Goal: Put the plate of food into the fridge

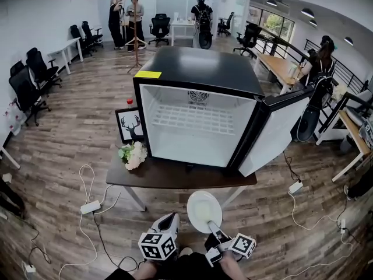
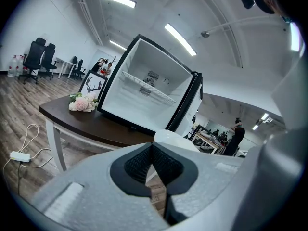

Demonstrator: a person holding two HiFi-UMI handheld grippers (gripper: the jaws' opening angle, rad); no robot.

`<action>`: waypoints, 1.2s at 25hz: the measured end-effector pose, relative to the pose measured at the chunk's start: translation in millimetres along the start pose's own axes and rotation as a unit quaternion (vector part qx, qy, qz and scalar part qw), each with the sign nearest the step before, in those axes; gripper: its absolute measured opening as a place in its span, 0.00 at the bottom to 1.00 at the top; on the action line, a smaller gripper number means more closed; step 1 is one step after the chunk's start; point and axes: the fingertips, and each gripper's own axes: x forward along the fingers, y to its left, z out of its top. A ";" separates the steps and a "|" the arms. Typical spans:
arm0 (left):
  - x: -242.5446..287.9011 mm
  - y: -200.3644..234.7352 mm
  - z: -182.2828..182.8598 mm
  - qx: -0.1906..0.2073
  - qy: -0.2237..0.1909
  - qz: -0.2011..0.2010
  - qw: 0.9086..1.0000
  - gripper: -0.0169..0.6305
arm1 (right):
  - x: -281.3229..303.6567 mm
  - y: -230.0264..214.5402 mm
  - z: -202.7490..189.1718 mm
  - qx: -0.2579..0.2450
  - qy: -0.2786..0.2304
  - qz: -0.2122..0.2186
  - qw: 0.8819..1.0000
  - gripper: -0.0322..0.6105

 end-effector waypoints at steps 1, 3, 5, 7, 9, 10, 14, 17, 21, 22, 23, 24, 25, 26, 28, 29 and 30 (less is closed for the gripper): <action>1.4 0.1 0.3 0.000 -0.001 0.004 1.000 0.04 | -0.2 0.1 2.2 0.005 0.000 0.003 1.000 0.13; 4.1 0.3 3.3 0.005 -0.001 0.009 1.000 0.04 | 0.1 -1.8 7.1 0.003 0.001 0.001 1.000 0.13; 7.7 -1.6 4.7 0.008 0.000 0.011 1.000 0.04 | -0.3 -5.4 11.3 -0.003 0.003 -0.006 1.000 0.13; 11.2 -5.8 3.2 0.007 0.003 0.010 1.000 0.04 | 0.4 -6.7 14.1 -0.001 0.005 -0.006 1.000 0.13; 14.2 -10.9 0.5 0.009 0.007 0.007 1.000 0.04 | 1.3 -8.8 16.7 0.004 0.006 -0.008 1.000 0.12; 16.0 -12.4 -0.2 0.010 0.008 0.006 1.000 0.04 | 2.3 -10.0 18.5 0.004 0.006 -0.010 1.000 0.12; 25.1 -9.9 1.0 0.008 0.011 0.006 1.000 0.04 | 8.1 -11.2 25.2 0.004 0.005 -0.012 1.000 0.12; 34.0 -5.1 4.4 0.005 0.013 0.003 1.000 0.04 | 13.5 -11.9 29.7 0.010 0.000 -0.016 1.000 0.12; 47.8 1.7 13.7 0.004 0.015 -0.003 1.000 0.04 | 24.7 -13.4 38.2 0.018 -0.008 -0.023 1.000 0.13; 51.7 4.3 17.3 0.006 0.015 -0.004 1.000 0.04 | 29.2 -12.5 40.8 0.019 -0.010 -0.021 1.000 0.13; 56.1 7.3 21.2 0.007 0.015 -0.005 1.000 0.04 | 34.3 -10.9 43.9 0.019 -0.012 -0.019 1.000 0.13; 60.9 10.2 25.0 0.009 0.015 -0.006 1.000 0.04 | 39.2 -9.7 47.5 0.017 -0.013 -0.019 1.000 0.13; 65.9 12.9 28.5 0.010 0.015 -0.008 1.000 0.04 | 43.7 -9.1 51.5 0.012 -0.015 -0.021 1.000 0.13; 70.8 15.4 31.9 0.010 0.015 -0.010 1.000 0.04 | 48.1 -8.7 55.3 0.009 -0.017 -0.023 1.000 0.13; 80.3 20.3 38.4 0.012 0.016 -0.014 1.000 0.04 | 56.8 -7.7 60.8 0.007 -0.021 -0.025 0.999 0.12; 84.8 22.5 41.6 0.012 0.017 -0.017 1.000 0.04 | 61.0 -7.3 62.9 0.008 -0.023 -0.026 0.999 0.13; 89.6 24.6 45.3 0.013 0.017 -0.020 1.000 0.04 | 65.4 -6.4 65.1 0.008 -0.026 -0.027 0.999 0.13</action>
